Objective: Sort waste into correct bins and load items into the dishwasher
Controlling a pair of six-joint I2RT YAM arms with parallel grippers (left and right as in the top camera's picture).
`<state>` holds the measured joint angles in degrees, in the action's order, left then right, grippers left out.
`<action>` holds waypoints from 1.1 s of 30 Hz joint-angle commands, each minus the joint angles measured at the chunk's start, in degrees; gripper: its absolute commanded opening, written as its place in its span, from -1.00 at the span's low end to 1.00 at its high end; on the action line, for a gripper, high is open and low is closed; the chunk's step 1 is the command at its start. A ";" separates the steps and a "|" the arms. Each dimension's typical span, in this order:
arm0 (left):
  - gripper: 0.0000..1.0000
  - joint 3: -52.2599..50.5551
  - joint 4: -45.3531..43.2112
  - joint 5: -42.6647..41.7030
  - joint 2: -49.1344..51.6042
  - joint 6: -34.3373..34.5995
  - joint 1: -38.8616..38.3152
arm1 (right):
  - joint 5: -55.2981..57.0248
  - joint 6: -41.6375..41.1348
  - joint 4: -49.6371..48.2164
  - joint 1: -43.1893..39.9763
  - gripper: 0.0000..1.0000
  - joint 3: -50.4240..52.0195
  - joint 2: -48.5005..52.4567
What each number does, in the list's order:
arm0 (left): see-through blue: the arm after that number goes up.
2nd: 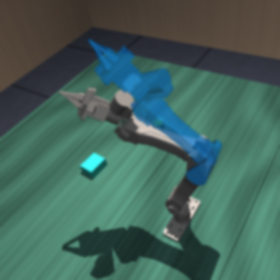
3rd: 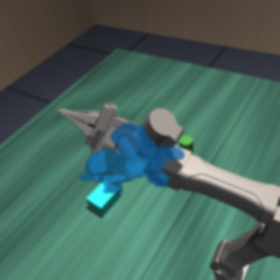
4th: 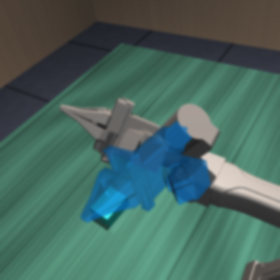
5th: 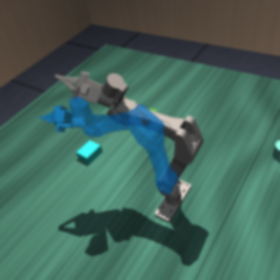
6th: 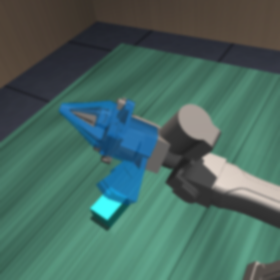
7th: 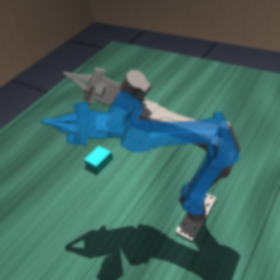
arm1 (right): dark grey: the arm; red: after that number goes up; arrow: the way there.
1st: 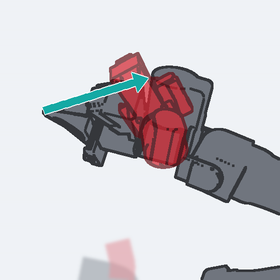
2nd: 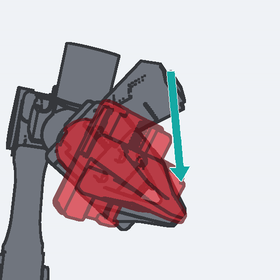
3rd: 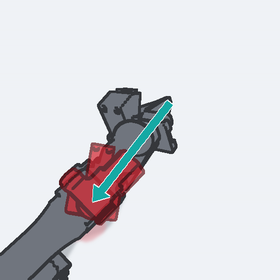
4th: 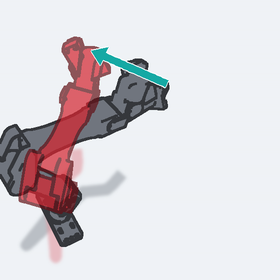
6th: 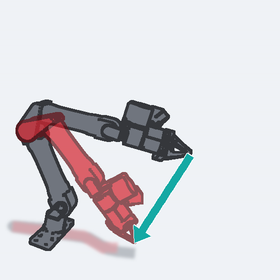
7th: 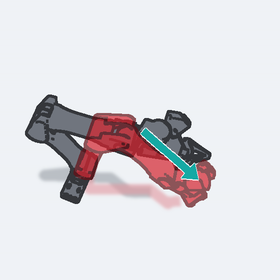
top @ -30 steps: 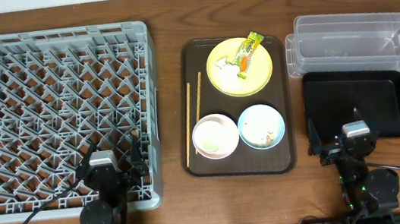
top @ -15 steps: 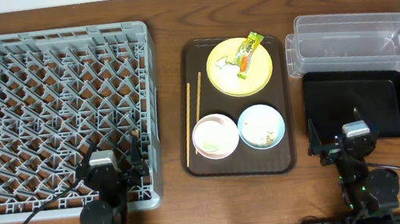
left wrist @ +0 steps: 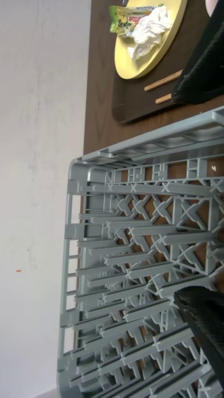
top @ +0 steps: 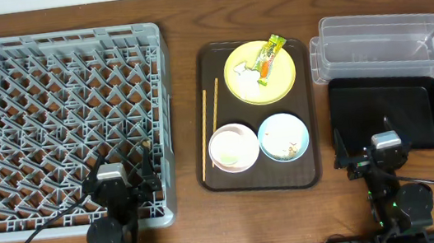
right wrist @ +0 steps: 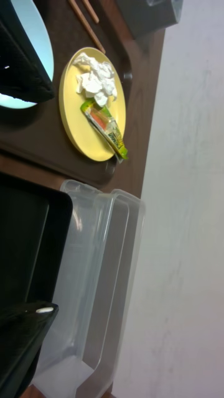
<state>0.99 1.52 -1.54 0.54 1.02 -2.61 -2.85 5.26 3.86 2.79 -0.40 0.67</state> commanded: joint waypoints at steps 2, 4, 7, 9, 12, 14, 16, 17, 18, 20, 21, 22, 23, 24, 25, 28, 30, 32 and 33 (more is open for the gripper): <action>0.90 -0.76 2.51 0.68 -0.31 -0.98 0.24 | -0.24 0.15 0.22 -0.20 0.98 0.09 -0.28; 0.90 -0.76 2.51 0.70 -0.31 -0.98 0.24 | -0.24 0.15 0.22 -0.20 0.98 0.09 -0.28; 0.90 -0.76 2.51 0.68 -0.31 -0.98 0.24 | -0.24 0.15 0.22 -0.20 0.99 0.09 -0.28; 0.90 -0.76 2.51 0.68 -0.31 -0.98 0.24 | -0.24 0.15 0.22 -0.20 0.99 0.09 -0.28; 0.90 -0.76 2.51 0.68 -0.31 -0.98 0.24 | -0.24 0.15 0.22 -0.20 0.98 0.09 -0.28; 0.90 -0.76 2.51 0.68 -0.31 -0.98 0.24 | -0.26 0.13 0.22 -0.20 0.98 0.09 -0.28; 0.90 -0.76 2.49 0.68 -0.31 -0.98 0.24 | -0.28 0.13 0.22 -0.20 0.99 0.09 -0.28; 0.90 -0.76 2.51 0.68 -0.31 -0.98 0.24 | -0.26 0.13 0.22 -0.20 0.98 0.09 -0.28; 0.90 -0.76 2.51 0.70 -0.31 -0.98 0.24 | -0.26 0.13 0.22 -0.20 0.99 0.09 -0.28; 0.90 -0.76 2.51 0.70 -0.31 -0.96 0.24 | -0.22 0.15 0.22 -0.20 0.99 0.09 -0.28; 0.90 -0.76 2.49 0.68 -0.31 -0.96 0.24 | -0.24 0.13 0.20 -0.20 0.98 0.09 -0.28; 0.90 -0.76 2.49 0.68 -0.31 -0.96 0.24 | -0.46 -0.24 0.13 -0.20 0.99 0.09 -0.28; 0.90 -0.76 2.49 0.68 -0.31 -0.96 0.24 | -0.44 -1.09 0.02 -0.20 0.98 0.09 -0.28; 0.90 -0.76 2.49 0.68 -0.31 -0.96 0.24 | -0.44 -1.75 0.02 -0.20 0.98 0.09 -0.28; 0.90 -0.72 2.51 0.68 -0.31 -0.96 0.24 | -0.44 -2.16 0.04 -0.20 0.99 0.09 -0.28; 0.90 0.00 2.75 0.68 -0.20 -0.76 0.24 | -0.44 -4.00 0.04 -0.20 0.98 -0.02 -0.28; 0.90 1.09 2.78 0.68 0.26 -0.76 0.24 | -0.44 -4.39 0.07 -0.20 0.99 -0.31 -0.28; 0.90 2.45 3.04 0.66 1.22 -0.74 0.24 | -0.39 -4.37 0.04 -0.20 0.99 -0.76 -0.28; 0.90 3.41 3.69 0.68 1.86 -0.74 0.24 | -0.39 -4.37 0.11 -0.20 0.98 -1.07 -0.28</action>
<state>2.28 3.70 -1.50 1.17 1.02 -2.61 -2.85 2.46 3.84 2.79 -0.40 0.67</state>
